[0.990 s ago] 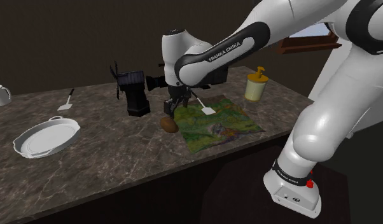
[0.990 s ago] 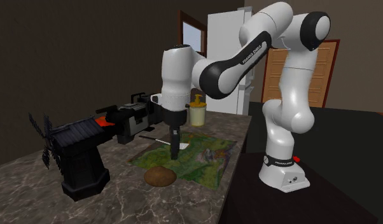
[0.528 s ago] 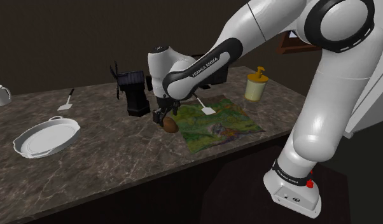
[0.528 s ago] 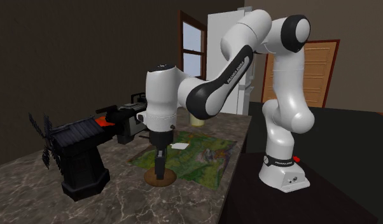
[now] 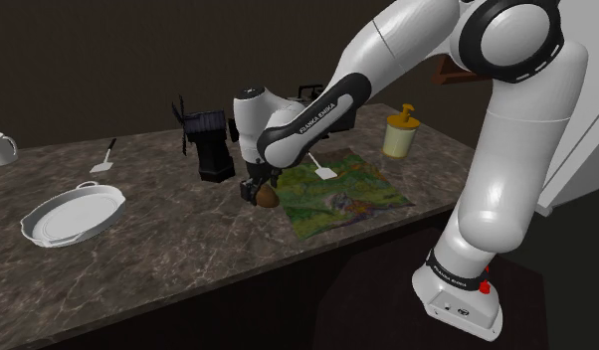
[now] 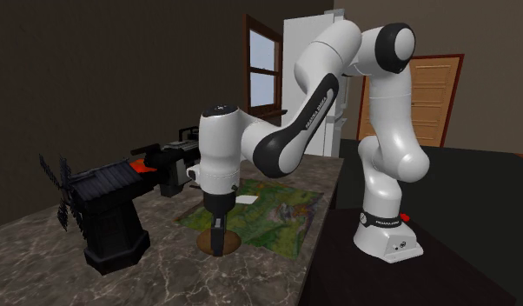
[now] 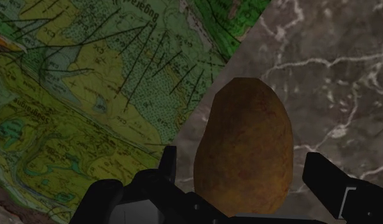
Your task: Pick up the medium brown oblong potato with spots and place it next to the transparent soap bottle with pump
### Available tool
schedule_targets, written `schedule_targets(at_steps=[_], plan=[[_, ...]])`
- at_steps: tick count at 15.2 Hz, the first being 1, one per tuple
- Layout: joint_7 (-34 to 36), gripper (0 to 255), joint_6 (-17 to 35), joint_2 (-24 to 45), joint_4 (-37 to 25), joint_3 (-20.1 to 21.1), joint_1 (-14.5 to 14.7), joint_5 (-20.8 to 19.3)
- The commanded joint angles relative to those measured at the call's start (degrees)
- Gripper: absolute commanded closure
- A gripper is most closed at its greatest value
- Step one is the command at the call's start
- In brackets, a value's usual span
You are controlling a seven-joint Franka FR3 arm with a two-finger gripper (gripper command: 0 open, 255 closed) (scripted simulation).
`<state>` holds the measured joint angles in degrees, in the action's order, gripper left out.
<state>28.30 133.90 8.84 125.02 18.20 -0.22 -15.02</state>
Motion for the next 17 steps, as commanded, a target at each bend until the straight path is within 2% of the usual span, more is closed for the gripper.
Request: schedule_targets(at_steps=[1, 5, 6, 15, 17], plan=[[0.0, 0, 0.1, 0.1, 0.0, 0.0, 0.0, -0.1], [0.0, 0, 0.1, 0.1, 0.0, 0.0, 0.0, -0.1], [0.0, 255, 0.1, 0.1, 0.0, 0.0, 0.0, -0.1], [0.0, 255, 0.1, 0.1, 0.0, 0.0, 0.0, -0.1], [-0.6, 255, -1.2, -0.9, -0.4, 0.1, -0.1, 0.6]])
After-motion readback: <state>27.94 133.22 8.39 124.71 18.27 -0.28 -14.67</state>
